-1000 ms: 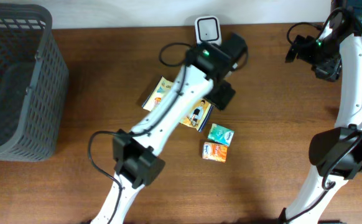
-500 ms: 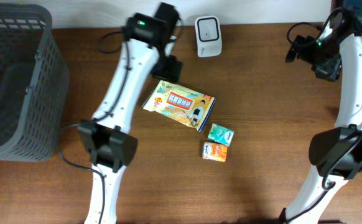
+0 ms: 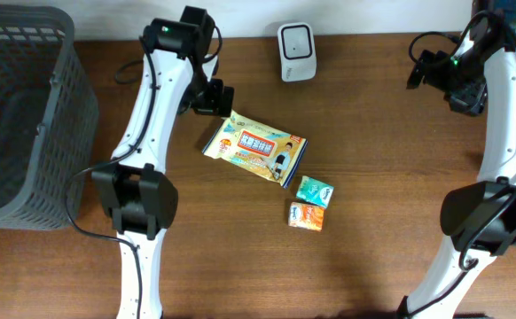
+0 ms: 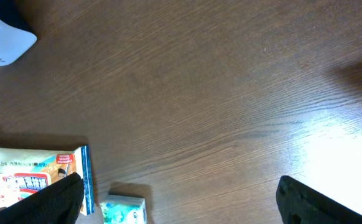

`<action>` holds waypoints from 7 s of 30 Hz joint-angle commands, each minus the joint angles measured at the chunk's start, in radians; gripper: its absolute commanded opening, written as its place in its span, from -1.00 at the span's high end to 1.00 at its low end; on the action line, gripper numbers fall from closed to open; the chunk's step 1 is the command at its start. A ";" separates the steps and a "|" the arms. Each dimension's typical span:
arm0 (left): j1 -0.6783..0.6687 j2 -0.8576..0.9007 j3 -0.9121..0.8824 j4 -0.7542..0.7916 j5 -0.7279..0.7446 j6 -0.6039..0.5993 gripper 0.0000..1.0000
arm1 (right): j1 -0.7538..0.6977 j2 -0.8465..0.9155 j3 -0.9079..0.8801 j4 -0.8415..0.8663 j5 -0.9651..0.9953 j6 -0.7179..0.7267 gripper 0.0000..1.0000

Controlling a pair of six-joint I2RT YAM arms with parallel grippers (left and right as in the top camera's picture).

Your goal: Scan the item barcode

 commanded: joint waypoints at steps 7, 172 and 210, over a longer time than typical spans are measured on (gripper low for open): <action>0.000 -0.013 -0.094 0.038 0.028 -0.005 -0.98 | 0.000 0.006 -0.005 0.000 0.013 0.001 -0.97; 0.177 -0.013 -0.189 0.150 -0.089 -0.162 -0.98 | 0.430 0.337 0.370 0.619 -0.036 -0.245 0.92; 0.177 -0.013 -0.189 0.169 -0.088 -0.162 -0.98 | 0.330 0.250 0.359 0.627 0.389 -0.023 0.92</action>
